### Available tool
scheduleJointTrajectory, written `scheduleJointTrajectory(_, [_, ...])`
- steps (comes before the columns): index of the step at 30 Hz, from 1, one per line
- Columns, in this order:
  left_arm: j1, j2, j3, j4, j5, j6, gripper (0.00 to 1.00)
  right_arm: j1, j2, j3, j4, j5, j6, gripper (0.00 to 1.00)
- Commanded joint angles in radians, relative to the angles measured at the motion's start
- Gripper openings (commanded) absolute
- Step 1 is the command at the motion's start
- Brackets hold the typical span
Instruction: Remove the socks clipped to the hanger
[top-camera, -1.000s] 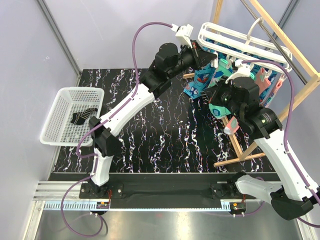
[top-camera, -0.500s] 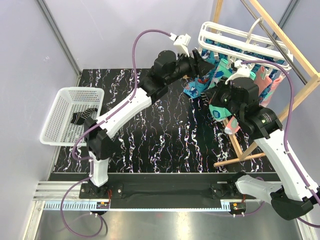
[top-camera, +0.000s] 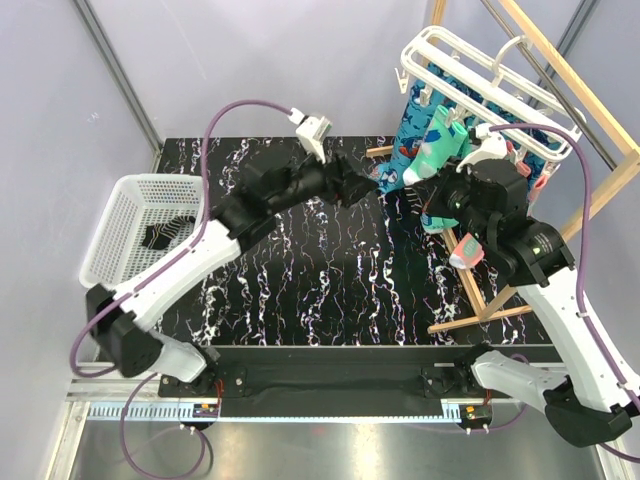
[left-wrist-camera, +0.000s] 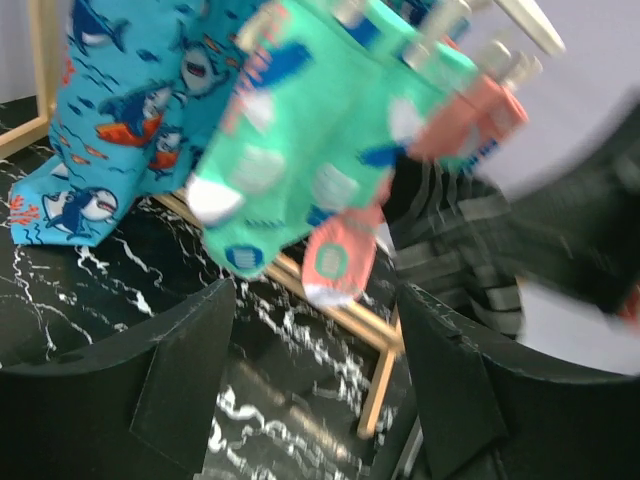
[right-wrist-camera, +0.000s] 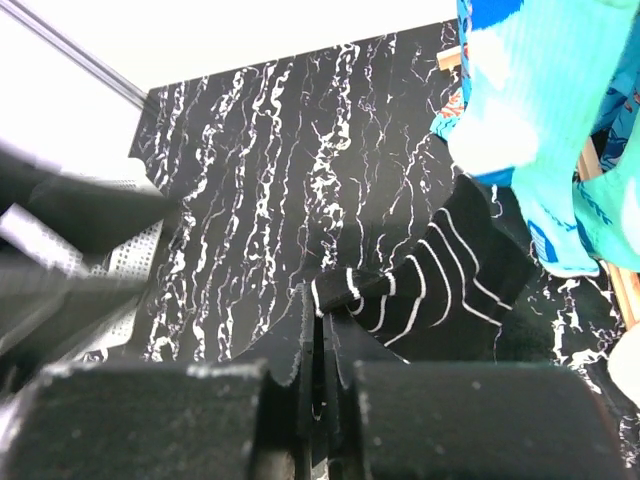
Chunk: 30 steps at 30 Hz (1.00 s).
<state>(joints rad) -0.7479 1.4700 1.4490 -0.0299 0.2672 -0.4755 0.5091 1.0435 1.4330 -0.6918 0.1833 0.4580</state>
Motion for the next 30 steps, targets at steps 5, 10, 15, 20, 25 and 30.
scheduleJointTrajectory(5, [-0.011,-0.146,-0.130,0.160,0.171,0.094,0.73,-0.003,0.013,0.087,0.074,-0.060,0.106,0.00])
scheduleJointTrajectory(10, [-0.050,-0.096,-0.066,0.162,0.239,0.091,0.75,-0.004,0.023,0.084,0.089,-0.111,0.162,0.00])
scheduleJointTrajectory(15, [-0.074,-0.050,-0.068,0.208,0.287,0.052,0.76,-0.004,0.021,0.072,0.109,-0.122,0.192,0.00])
scheduleJointTrajectory(20, [-0.093,-0.014,-0.085,0.301,0.331,-0.040,0.77,-0.001,0.015,0.034,0.143,-0.142,0.215,0.01])
scheduleJointTrajectory(25, [-0.094,0.010,-0.085,0.354,0.327,-0.103,0.77,-0.003,-0.011,-0.015,0.170,-0.151,0.234,0.02])
scheduleJointTrajectory(30, [-0.096,0.032,-0.058,0.338,0.314,-0.107,0.53,-0.003,-0.034,-0.059,0.189,-0.159,0.240,0.03])
